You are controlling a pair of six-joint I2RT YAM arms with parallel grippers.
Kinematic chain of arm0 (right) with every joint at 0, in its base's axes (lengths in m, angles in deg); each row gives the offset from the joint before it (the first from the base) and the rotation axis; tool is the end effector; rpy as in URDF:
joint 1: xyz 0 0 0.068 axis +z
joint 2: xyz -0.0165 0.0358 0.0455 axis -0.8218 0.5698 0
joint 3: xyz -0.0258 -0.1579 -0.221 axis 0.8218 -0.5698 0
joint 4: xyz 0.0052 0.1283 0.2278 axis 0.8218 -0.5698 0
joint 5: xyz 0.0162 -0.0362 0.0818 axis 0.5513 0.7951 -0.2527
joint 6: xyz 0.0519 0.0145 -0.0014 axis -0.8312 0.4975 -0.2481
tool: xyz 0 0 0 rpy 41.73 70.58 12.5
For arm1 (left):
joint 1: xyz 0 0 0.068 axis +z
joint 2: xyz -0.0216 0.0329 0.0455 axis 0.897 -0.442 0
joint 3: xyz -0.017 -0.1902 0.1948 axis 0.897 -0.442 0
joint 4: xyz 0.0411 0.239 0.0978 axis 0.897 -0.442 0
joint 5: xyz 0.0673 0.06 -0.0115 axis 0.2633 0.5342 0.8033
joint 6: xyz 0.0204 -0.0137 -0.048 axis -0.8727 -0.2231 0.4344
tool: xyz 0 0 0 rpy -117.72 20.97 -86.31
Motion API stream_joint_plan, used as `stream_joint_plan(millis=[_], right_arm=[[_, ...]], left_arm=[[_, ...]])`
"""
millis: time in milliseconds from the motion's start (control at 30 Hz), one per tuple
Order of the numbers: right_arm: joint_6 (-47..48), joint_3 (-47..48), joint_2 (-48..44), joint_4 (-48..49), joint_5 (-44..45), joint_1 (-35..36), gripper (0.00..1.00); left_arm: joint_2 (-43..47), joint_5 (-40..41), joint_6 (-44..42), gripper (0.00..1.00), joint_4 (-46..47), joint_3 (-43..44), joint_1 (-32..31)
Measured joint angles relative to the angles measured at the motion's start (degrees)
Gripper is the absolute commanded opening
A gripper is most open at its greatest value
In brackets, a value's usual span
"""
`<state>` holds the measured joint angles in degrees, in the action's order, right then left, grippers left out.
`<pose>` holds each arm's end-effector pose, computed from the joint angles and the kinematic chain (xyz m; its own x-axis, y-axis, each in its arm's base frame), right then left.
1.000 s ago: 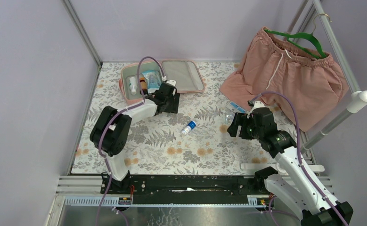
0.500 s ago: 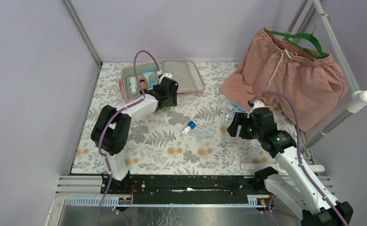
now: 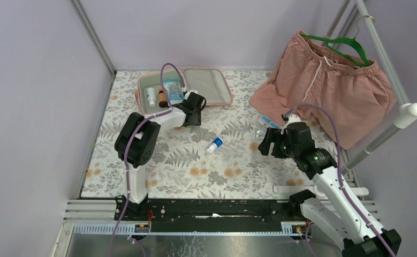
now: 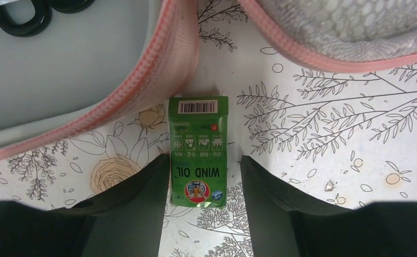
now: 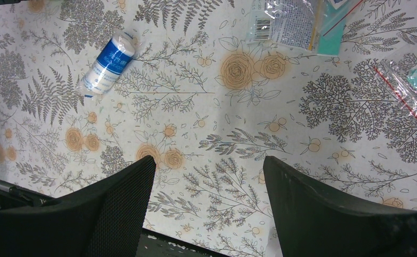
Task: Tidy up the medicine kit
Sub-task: Pick up the medical item at the center of the board.
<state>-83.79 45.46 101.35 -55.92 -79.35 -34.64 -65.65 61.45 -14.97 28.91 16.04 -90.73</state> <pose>0.1574 0.0621 0.2716 -0.6681 0.1497 -0.7288 -0.1673 0.9242 0.3432 0.3683 -0.1748 0.1517 -0.7977 -0.0397 -0.6017 -0.0598 0.9981 0.0133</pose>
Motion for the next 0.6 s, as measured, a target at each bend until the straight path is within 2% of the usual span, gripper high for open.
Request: stream_joint_plan(millis=[267, 600], right_arm=[[0.0, 0.0, 0.26, 0.02, 0.02, 0.0, 0.82], [0.0, 0.0, 0.35, 0.02, 0.02, 0.0, 0.82]], left_arm=[[-0.48, -0.02, 0.39, 0.44, 0.26, 0.39, 0.0], [-0.35, 0.0, 0.31, 0.41, 0.26, 0.35, 0.0]])
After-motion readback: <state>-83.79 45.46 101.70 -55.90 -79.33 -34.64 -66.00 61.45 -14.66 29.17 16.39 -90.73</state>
